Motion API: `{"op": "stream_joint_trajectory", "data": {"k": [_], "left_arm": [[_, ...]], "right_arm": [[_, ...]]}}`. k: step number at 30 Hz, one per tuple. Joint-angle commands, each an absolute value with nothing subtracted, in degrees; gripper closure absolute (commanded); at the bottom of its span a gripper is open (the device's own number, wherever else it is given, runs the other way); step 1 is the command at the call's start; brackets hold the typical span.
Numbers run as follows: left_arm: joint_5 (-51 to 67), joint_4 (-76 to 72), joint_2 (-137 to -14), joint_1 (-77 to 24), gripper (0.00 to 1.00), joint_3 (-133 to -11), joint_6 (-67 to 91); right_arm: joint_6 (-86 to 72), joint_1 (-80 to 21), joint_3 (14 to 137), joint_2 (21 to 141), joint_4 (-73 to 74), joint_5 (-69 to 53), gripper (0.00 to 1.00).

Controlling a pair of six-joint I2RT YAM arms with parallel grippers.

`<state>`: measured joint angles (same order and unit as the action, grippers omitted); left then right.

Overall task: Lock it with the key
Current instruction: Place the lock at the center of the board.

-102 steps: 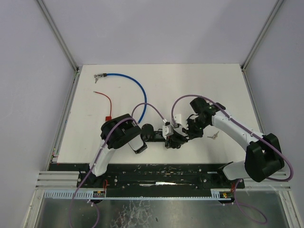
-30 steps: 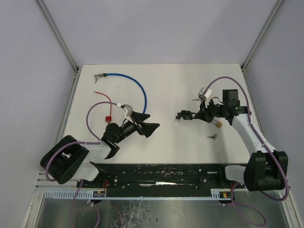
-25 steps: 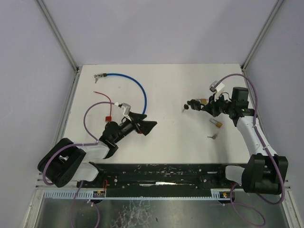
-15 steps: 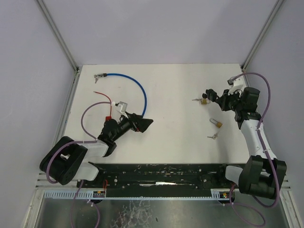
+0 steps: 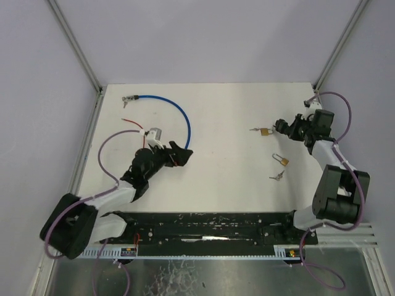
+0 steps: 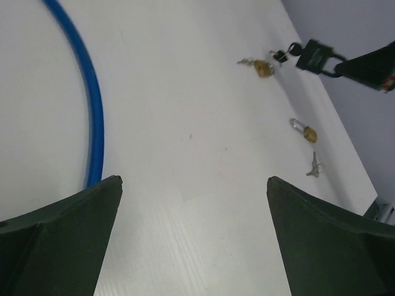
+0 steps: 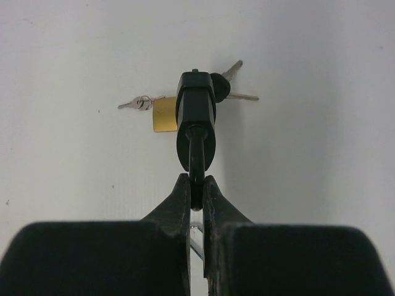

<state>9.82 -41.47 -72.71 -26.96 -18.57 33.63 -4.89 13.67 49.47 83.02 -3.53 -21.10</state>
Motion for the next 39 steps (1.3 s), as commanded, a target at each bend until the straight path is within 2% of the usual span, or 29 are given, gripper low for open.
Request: {"op": "stream_joint_trajectory", "data": {"k": [1,5,9,11,13,14,16,17,18,19,27,32,35,39], "left_arm": [[-2.9,-29.0,-59.2,-29.7,0.0,-19.6,26.6],[-3.6,-31.8,-52.8,-29.4,0.0,-15.5,27.0],[-3.0,-35.5,-52.5,-29.3,0.0,-13.4,29.5],[-2.6,-35.1,-53.3,-29.2,0.0,-13.9,29.4],[-2.3,-35.0,-53.9,-29.2,0.0,-14.2,29.4],[-2.2,-35.1,-54.0,-29.2,0.0,-14.2,29.4],[-1.8,-35.2,-54.2,-29.2,0.0,-14.2,29.1],[-1.6,-35.2,-54.1,-29.2,0.0,-14.2,29.1],[-1.6,-35.2,-54.1,-29.2,0.0,-14.2,29.0],[-1.7,-35.1,-54.0,-29.2,0.0,-14.2,28.9],[-1.1,-34.4,-52.4,-29.2,0.0,-13.9,28.6],[-1.8,-34.1,-52.7,-29.2,0.01,-14.1,28.7],[-2.5,-34.0,-52.3,-29.2,0.03,-13.8,29.2],[-4.4,-33.8,-51.6,-29.1,0.06,-13.3,30.4]], "right_arm": [[-10.8,14.6,55.9,85.7,-10.6,-23.4,1.0],[-12.6,16.3,56.5,89.4,-10.0,-25.3,0.99],[-13.0,17.4,55.6,90.5,-10.9,-25.7,0.95],[-12.8,17.6,55.5,91.1,-11.0,-25.8,0.91],[-12.4,17.7,55.5,91.7,-11.0,-26.2,0.83],[-12.1,17.8,55.5,92.1,-10.9,-26.3,0.75],[-11.8,17.9,55.6,92.7,-10.5,-26.6,0.53],[-11.4,17.9,55.8,92.9,-10.2,-26.8,0.38],[-10.9,17.9,55.9,93.1,-9.8,-26.9,0.13],[-10.6,17.9,55.8,92.9,-9.7,-26.9,0.01],[-6.8,18.2,53.2,87.9,-12.1,-27.0,0.01],[-2.7,18.1,51.0,80.1,-13.3,-30.0,0.01],[-3.3,18.2,50.8,75.1,-13.1,-36.0,0.01],[-5.4,18.1,59.0,72.0,-0.7,-48.7,0.01]]}}
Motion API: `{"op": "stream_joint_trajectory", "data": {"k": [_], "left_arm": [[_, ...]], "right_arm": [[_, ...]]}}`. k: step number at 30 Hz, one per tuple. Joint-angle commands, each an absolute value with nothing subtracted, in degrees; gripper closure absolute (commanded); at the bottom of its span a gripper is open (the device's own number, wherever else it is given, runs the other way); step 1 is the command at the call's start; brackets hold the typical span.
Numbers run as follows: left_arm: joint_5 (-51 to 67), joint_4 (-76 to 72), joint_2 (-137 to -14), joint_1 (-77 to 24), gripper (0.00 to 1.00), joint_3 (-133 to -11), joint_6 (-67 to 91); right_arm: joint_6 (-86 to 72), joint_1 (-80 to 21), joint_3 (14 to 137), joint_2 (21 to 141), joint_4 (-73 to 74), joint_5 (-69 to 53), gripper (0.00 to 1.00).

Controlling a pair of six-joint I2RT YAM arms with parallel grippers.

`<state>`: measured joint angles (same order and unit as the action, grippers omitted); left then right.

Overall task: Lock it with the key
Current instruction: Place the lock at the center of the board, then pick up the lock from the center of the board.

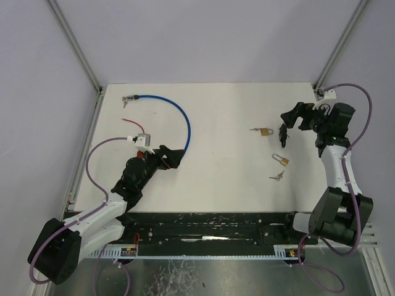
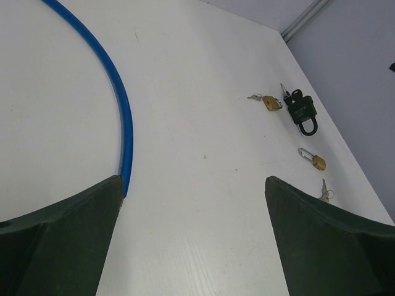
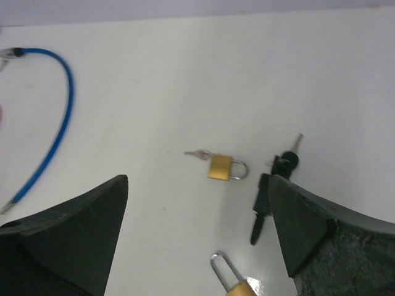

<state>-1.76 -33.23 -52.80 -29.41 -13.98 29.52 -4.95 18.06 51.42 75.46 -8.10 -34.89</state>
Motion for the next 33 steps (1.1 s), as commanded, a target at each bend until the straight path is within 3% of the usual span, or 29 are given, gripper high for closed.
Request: {"op": "stream_joint_trajectory", "data": {"k": [1,8,12,20,26,33], "left_arm": [[-4.7,-33.6,-51.8,-29.1,0.07,-13.3,30.6],[-4.1,-29.7,-56.1,-29.1,0.1,-16.7,30.3],[-5.8,-24.9,-59.3,-29.1,0.13,-19.8,29.1],[-28.3,-10.1,-59.4,-28.3,0.1,-24.1,28.1],[-18.4,-8.0,-62.8,-12.3,0.07,-25.4,29.5],[-18.0,-7.0,-71.9,-6.5,0.03,-30.0,31.3]], "right_arm": [[-5.5,18.1,60.6,71.2,1.8,-53.1,0.01],[-7.5,18.2,60.4,62.8,5.4,-64.4,0.01],[-10.9,18.1,50.3,58.2,-5.9,-69.0,0.01],[-9.6,17.6,46.6,56.1,-6.5,-67.6,0.01],[-8.4,16.9,45.9,55.7,-5.8,-67.5,0.01],[-7.9,15.4,45.5,57.1,-5.9,-67.3,0.01]]}}
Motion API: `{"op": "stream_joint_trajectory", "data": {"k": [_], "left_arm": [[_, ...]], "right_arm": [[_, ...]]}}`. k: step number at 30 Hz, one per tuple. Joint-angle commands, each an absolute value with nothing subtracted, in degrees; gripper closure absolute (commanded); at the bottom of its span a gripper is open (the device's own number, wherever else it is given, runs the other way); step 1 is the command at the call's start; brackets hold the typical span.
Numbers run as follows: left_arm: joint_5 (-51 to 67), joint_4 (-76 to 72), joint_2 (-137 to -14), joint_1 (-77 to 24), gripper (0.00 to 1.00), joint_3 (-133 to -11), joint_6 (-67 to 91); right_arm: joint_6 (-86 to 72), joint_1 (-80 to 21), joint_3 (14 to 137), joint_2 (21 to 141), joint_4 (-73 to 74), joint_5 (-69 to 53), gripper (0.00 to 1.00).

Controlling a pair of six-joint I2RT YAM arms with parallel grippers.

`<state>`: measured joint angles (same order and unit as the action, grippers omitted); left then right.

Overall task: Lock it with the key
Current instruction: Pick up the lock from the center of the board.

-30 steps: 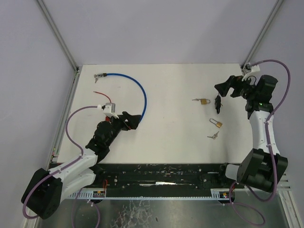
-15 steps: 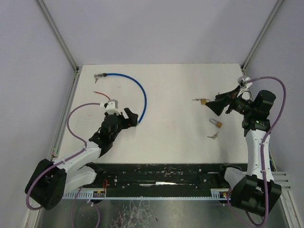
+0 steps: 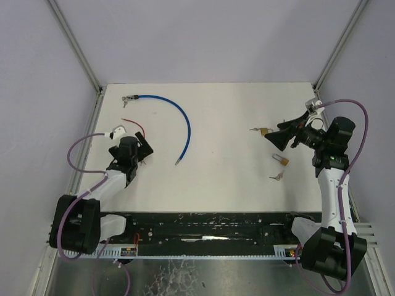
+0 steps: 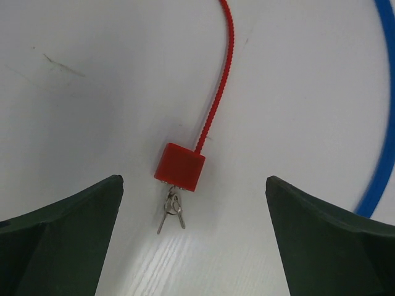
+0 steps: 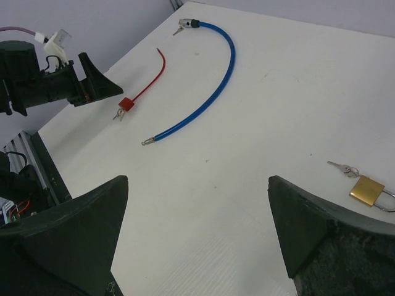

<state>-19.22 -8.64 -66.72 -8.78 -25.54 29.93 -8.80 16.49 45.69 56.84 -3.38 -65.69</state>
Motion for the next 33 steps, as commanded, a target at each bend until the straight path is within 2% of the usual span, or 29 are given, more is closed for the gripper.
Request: {"op": "stream_joint_trajectory", "data": {"k": [1,4,8,16,21,27,28,32,33], "left_arm": [[-17.4,-6.3,-74.0,-5.7,0.03,-31.3,31.7],[-15.2,-4.9,-79.2,-4.9,0.05,-34.6,32.3],[-12.2,-3.5,-84.3,-5.0,0.15,-37.0,32.7],[-15.7,0.1,-87.4,-6.0,0.17,-39.1,34.2],[-14.5,0.6,-90.1,-6.7,0.31,-40.7,33.3],[-14.9,1.9,-91.9,-7.3,0.32,-42.0,33.2],[-14.9,2.0,-91.8,-7.6,0.34,-42.1,33.0],[-13.5,1.9,-92.2,-8.6,0.51,-42.1,32.0],[-12.9,1.9,-92.5,-8.9,0.52,-42.2,31.8]], "right_arm": [[-7.7,15.3,45.4,57.2,-5.9,-67.3,0.0],[-7.4,15.2,45.1,57.6,-5.9,-67.2,0.01],[-7.2,15.1,44.8,57.9,-6.0,-67.2,0.0],[-7.4,15.1,44.7,58.4,-6.3,-67.8,0.01],[-7.4,15.1,44.6,58.3,-6.4,-67.8,0.0],[-7.6,15.1,44.6,58.3,-6.6,-67.9,0.01],[-7.6,15.1,44.6,58.3,-6.6,-67.9,0.01],[-7.6,15.1,44.5,58.3,-6.7,-67.9,0.0],[-7.6,15.1,44.5,58.3,-6.7,-67.9,0.01]]}}
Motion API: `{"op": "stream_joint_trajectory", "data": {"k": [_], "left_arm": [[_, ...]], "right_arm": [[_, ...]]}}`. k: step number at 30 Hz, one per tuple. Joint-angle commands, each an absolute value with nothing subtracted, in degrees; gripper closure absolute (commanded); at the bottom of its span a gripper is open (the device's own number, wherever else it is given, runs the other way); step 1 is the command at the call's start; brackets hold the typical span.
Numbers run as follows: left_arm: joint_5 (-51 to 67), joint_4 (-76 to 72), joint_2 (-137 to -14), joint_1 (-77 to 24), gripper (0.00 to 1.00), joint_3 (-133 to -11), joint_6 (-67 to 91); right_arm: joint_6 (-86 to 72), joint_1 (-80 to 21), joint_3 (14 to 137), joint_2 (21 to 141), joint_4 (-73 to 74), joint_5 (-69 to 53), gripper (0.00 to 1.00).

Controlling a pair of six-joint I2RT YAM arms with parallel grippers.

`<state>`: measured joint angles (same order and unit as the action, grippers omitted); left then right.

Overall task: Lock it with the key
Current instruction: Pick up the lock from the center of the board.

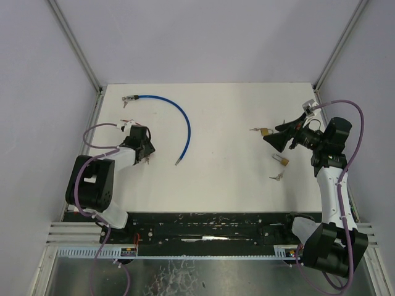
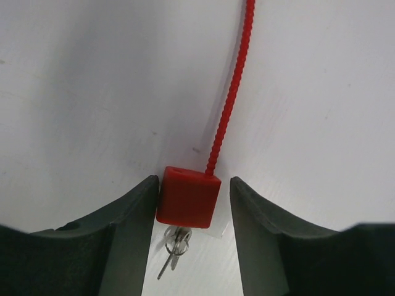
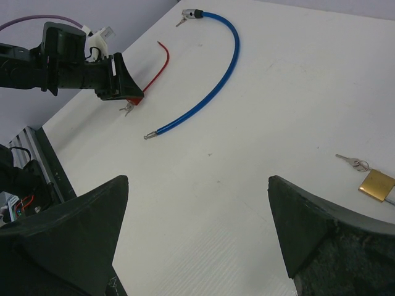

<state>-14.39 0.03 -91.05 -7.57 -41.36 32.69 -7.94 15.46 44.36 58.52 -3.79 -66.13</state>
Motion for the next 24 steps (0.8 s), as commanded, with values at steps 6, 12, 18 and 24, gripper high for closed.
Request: {"op": "stream_joint_trajectory", "data": {"k": [6,12,18,24], "left_arm": [[-14.6,4.0,-96.1,-10.5,0.47,-44.5,31.2],[-15.8,4.9,-97.2,-11.3,0.46,-45.4,31.5],[-14.5,5.0,-97.9,-11.5,0.63,-45.9,30.7],[-10.9,4.1,-96.4,-11.8,0.79,-45.2,29.9]], "right_arm": [[-7.7,15.1,44.4,58.2,-6.9,-67.9,0.01],[-8.2,15.1,44.2,58.2,-7.6,-68.0,0.01],[-8.5,15.1,44.0,58.2,-7.8,-68.0,0.01],[-8.6,15.1,44.0,58.2,-8.2,-68.1,0.01]]}}
